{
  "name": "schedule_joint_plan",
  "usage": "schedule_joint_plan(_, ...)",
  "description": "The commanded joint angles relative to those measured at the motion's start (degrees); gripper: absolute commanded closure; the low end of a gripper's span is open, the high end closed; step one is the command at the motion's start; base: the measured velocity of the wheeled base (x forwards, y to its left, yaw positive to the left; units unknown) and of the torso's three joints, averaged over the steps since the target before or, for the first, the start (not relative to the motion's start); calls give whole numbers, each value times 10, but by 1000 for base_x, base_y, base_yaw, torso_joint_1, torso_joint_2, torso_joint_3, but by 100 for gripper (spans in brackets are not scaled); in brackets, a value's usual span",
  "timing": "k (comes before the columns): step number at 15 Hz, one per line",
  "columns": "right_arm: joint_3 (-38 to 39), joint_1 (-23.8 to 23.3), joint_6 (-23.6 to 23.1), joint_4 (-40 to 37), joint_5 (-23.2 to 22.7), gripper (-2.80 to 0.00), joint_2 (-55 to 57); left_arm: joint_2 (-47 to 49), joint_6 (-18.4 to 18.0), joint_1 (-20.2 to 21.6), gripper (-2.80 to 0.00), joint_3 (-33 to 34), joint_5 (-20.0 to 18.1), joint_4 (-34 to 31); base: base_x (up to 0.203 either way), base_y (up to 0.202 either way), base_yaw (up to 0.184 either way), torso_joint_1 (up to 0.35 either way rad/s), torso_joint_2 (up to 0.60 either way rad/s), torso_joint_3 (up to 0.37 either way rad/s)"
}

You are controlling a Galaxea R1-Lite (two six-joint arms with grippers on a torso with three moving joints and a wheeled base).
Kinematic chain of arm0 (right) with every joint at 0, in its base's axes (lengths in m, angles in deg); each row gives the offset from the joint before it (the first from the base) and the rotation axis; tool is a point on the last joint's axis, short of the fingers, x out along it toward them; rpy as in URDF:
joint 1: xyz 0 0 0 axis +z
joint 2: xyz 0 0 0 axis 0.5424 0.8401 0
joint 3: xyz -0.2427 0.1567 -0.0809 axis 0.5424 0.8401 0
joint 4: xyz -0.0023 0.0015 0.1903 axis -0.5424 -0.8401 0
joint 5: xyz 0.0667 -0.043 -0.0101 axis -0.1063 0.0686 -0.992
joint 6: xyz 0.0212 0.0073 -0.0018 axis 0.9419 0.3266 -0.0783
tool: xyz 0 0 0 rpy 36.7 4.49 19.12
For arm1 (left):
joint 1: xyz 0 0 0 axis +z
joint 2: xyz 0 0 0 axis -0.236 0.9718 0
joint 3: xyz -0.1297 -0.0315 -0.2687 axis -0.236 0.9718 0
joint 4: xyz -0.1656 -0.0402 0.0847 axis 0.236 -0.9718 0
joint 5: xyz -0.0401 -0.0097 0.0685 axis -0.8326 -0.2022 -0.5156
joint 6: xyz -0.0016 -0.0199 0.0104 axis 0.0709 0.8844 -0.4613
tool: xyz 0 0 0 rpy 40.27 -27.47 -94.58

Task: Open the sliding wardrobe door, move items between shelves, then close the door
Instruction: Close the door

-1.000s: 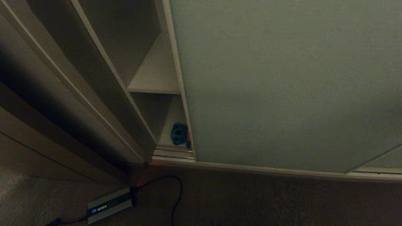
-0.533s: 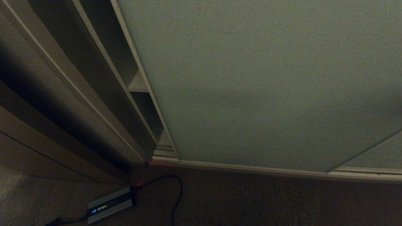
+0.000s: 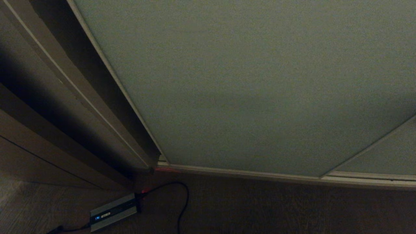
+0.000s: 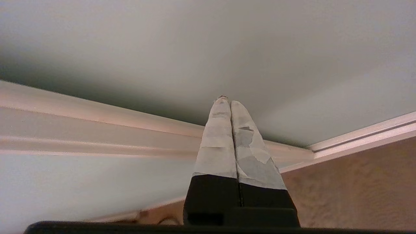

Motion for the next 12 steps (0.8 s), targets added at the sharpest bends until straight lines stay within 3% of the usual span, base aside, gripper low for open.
schedule_joint_plan(1,20,25,2,2,-2,0,-18,0,0,0,0,0,0,-1,0,0,0,0,0,0)
schedule_joint_plan(12,51,93,5,1,-2,0,-50,0,0,0,0,0,0,-1,0,0,0,0,0,0)
